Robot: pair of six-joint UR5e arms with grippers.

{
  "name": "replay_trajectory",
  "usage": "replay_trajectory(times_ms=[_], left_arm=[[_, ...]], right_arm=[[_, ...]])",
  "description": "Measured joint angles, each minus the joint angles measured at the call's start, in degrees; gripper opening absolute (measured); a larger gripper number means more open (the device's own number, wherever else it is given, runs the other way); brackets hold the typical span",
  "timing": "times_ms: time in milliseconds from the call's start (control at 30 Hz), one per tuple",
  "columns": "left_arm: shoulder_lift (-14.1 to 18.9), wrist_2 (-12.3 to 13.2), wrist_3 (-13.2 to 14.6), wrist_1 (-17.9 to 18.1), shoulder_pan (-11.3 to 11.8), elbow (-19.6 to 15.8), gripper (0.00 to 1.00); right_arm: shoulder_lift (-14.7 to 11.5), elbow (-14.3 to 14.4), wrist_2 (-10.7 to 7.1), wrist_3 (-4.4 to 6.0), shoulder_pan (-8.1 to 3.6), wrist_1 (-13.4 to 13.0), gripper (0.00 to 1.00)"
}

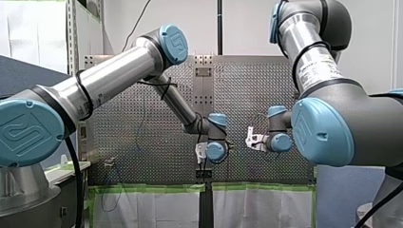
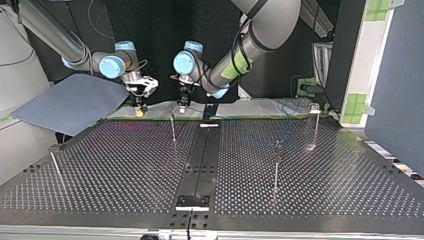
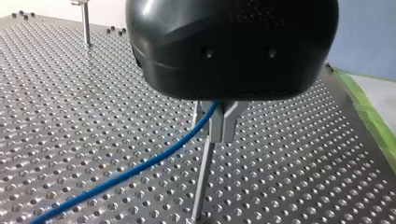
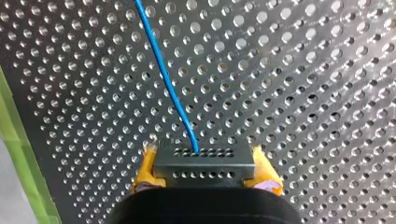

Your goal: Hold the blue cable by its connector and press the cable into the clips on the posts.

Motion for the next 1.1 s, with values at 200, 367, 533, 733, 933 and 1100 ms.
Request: replay_trajectory(times_ms=[200,367,533,733,933,1100], left_arm=[[-0.02,0.29,-0.5,-0.12,0.09,0.37,0.0],[-0.01,0.73,-0.64,-0.13,0.25,0.38,0.0],[0.0,1.45,-0.89,-0.12,0.39,0.51,0.0],[0.0,2.12,-1.71,-0.11,0.45,0.99,0.0],[-0.05,2.59,-2.55,-0.14,0.62,1.13,0.0],[-0.06,3.01,-3.14,-0.26,0.87,1.15,0.0]], right_arm=[[0.0,-1.15,-0.4,-0.35,-0.87,1.44,0.0],[0.0,-2.05,-0.45,-0.54,-1.21,2.33,0.0],[0.0,-2.42,-0.5,-0.64,-1.33,2.53,0.0],[0.0,-2.65,-0.52,-0.89,-1.29,2.63,0.0],[0.0,-2.74,-0.55,-1.06,-1.2,2.65,0.0],[0.0,-2.77,-1.33,-1.08,-1.17,2.12,0.0]])
